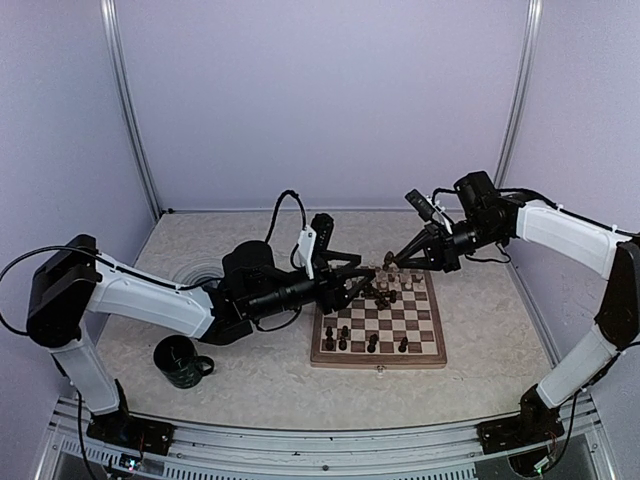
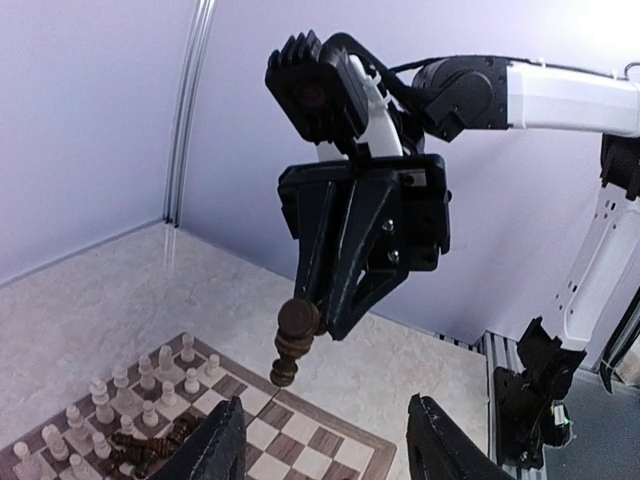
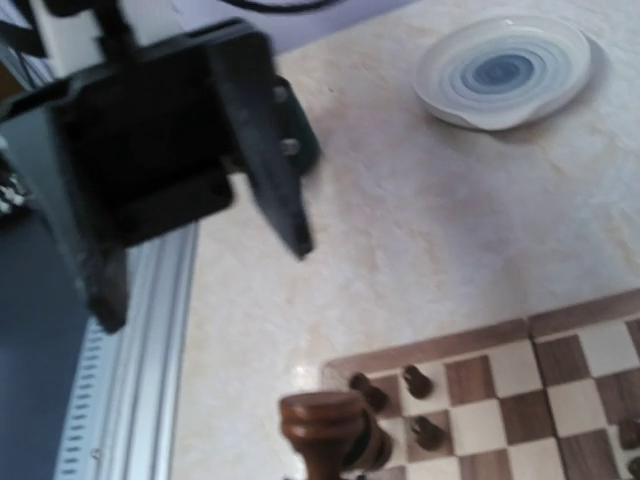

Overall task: Set up the chess pieces on the board
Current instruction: Pick up the chess pile from the chessboard.

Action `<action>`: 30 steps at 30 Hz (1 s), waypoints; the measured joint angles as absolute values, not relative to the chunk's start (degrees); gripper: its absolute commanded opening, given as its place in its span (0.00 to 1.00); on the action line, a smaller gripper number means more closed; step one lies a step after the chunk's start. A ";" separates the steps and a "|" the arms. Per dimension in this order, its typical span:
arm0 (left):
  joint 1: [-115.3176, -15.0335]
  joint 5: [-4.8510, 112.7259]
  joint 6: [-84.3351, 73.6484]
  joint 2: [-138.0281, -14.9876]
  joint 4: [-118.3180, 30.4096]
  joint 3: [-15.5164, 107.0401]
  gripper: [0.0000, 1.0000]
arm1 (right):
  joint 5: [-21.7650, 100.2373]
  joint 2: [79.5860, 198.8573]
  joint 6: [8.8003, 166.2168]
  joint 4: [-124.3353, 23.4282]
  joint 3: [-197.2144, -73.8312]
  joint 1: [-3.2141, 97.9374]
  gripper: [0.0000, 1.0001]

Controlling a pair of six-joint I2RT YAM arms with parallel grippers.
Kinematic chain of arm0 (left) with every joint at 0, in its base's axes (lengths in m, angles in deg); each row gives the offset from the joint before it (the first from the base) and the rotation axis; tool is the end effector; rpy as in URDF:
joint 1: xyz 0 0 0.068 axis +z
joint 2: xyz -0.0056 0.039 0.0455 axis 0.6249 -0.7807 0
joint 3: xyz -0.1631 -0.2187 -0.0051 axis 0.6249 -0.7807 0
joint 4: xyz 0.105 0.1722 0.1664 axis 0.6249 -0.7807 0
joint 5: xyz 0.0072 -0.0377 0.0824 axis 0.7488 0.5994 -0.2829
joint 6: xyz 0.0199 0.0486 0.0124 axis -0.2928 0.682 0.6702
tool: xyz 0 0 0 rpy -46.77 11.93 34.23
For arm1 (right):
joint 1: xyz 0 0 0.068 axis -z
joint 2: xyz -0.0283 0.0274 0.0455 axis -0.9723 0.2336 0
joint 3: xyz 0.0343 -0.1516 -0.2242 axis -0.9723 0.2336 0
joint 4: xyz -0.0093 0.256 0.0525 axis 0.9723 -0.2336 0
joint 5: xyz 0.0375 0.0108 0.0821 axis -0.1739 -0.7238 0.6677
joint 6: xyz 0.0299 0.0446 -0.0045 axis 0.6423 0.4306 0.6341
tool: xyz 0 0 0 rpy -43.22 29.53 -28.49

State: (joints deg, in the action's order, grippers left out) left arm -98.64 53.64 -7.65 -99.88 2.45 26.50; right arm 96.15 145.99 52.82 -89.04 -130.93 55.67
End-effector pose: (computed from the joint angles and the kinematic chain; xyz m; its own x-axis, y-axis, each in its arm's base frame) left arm 0.1875 -0.3341 0.2454 -0.2000 -0.1289 -0.9713 0.9051 0.3554 -0.2335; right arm 0.2802 0.1410 0.2899 -0.3928 -0.3643 -0.8444 -0.9146 0.0586 0.4002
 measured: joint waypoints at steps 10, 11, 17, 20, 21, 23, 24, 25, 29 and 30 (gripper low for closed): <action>-97.83 58.21 -10.12 -109.22 14.98 29.12 0.55 | 100.24 145.69 54.94 -89.87 -131.31 55.67 0.05; -97.83 58.78 -10.30 -110.05 15.46 29.56 0.54 | 100.43 145.69 55.09 -89.87 -131.31 55.67 0.05; -97.53 61.16 -11.83 -113.09 17.40 32.88 0.50 | 101.50 145.69 55.74 -89.85 -131.31 55.67 0.06; -97.44 62.28 -12.83 -114.16 18.52 34.37 0.45 | 101.92 145.69 56.01 -89.85 -131.31 55.67 0.06; -97.33 62.58 -13.14 -114.51 18.87 34.74 0.42 | 102.05 145.69 56.12 -89.82 -131.31 55.67 0.06; -97.20 63.33 -13.86 -115.18 19.52 35.17 0.37 | 102.25 145.69 56.16 -89.82 -131.31 55.67 0.06; -97.15 63.57 -14.25 -115.42 19.70 35.24 0.34 | 102.34 145.69 56.18 -89.82 -131.31 55.67 0.06; -97.09 63.89 -14.60 -115.75 19.94 35.26 0.32 | 102.36 145.69 56.18 -89.80 -131.31 55.67 0.06; -96.70 64.88 -16.31 -116.34 20.66 35.31 0.22 | 102.36 145.69 56.23 -89.67 -131.31 55.67 0.06; -96.59 64.99 -16.66 -116.39 20.81 35.31 0.19 | 102.36 145.69 56.23 -89.58 -131.31 55.67 0.06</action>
State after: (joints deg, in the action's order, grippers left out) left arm -96.59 64.99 -16.66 -116.39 20.81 35.31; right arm 102.36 145.69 56.23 -89.58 -131.31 55.67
